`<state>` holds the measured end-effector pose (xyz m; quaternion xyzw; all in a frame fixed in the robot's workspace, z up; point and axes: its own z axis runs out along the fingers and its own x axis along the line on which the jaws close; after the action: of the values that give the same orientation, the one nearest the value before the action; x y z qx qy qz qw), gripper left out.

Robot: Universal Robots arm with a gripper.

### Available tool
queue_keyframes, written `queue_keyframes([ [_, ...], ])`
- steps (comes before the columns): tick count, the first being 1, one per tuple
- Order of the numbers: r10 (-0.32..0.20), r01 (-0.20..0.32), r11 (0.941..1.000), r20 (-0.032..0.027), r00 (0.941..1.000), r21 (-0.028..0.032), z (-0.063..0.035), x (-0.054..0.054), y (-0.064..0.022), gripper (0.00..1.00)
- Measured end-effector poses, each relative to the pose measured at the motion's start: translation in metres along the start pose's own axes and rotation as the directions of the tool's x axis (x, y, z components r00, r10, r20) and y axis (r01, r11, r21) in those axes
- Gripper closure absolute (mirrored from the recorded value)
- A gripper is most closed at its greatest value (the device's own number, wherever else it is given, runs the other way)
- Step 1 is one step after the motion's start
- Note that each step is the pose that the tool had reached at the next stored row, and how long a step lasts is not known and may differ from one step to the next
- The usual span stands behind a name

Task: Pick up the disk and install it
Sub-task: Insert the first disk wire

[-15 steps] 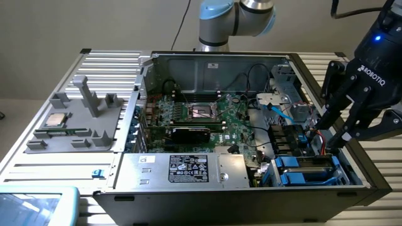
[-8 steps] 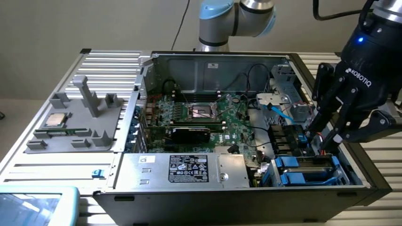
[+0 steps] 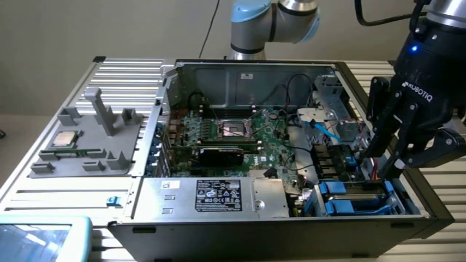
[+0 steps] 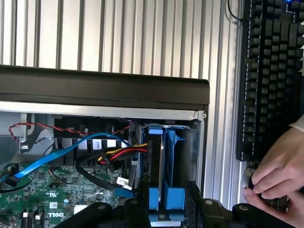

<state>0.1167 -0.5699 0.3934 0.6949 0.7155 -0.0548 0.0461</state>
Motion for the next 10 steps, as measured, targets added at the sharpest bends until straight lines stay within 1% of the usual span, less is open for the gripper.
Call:
queue_keyframes([
  [3,0.018,-0.018,0.9998,-0.0001,0.9998,-0.0016,0.0002,0.0001,-0.0003,0.57],
  [5,0.035,-0.035,0.9994,-0.0001,0.9994,-0.0037,0.0007,0.0002,-0.0003,0.57],
  [8,0.062,-0.062,0.9981,0.0005,0.9981,-0.0099,0.0023,0.0004,-0.0003,0.57],
  [10,0.081,-0.081,0.9966,0.0020,0.9967,-0.0155,0.0032,0.0005,-0.0003,0.57],
])
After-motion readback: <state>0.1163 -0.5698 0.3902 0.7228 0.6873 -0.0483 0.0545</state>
